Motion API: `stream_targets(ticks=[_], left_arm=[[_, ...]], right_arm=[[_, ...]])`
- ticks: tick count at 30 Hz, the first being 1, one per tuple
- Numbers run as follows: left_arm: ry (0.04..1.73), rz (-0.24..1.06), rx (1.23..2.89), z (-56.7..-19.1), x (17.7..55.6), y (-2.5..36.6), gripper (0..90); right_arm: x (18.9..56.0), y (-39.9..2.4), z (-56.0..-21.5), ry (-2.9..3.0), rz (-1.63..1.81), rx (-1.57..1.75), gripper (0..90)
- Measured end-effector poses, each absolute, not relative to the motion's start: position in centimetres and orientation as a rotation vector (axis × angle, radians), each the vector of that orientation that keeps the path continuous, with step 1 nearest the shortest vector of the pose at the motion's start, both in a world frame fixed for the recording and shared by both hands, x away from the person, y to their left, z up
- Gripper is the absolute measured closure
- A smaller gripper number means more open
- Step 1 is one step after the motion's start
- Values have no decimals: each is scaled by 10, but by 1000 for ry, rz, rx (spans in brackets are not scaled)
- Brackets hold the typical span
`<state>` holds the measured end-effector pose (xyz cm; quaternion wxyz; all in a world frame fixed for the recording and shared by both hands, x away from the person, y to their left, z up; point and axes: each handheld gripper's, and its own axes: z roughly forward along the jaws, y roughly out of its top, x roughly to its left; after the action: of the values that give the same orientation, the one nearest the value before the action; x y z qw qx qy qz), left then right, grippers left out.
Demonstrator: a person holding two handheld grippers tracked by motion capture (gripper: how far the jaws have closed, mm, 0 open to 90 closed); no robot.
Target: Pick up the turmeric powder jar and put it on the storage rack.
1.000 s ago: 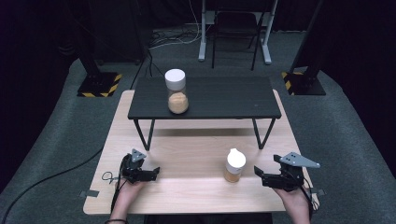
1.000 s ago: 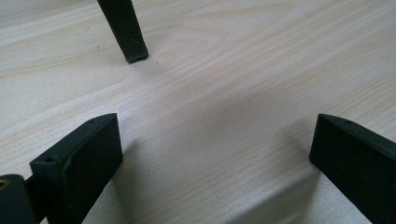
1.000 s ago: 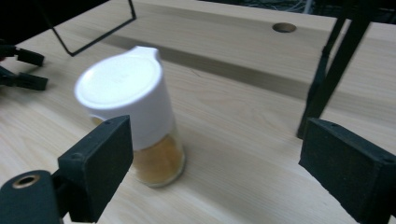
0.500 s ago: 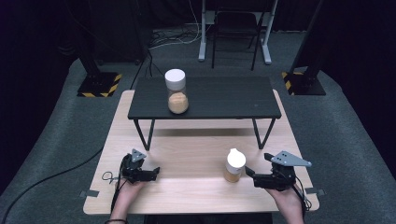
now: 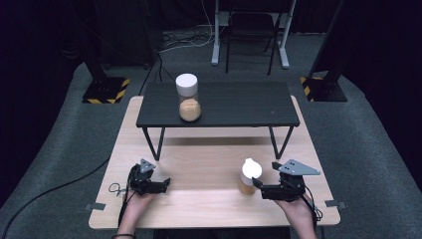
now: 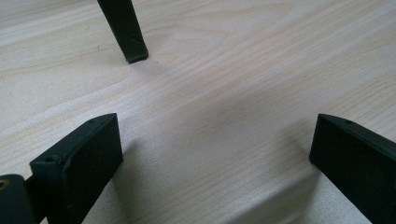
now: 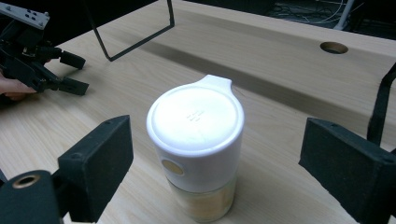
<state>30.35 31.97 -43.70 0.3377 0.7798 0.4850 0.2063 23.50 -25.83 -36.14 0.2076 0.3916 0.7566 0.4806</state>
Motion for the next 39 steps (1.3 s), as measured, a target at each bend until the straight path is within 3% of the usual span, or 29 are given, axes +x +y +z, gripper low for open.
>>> stream_targets(ticks=[30, 39], left_arm=[[1264, 538, 2032, -437, 303, 320, 20], [1263, 538, 2034, -437, 304, 320, 20]], right_arm=[[261, -216, -394, 2136, 1271, 1143, 149], [262, -208, -402, 2121, 1249, 1124, 280]])
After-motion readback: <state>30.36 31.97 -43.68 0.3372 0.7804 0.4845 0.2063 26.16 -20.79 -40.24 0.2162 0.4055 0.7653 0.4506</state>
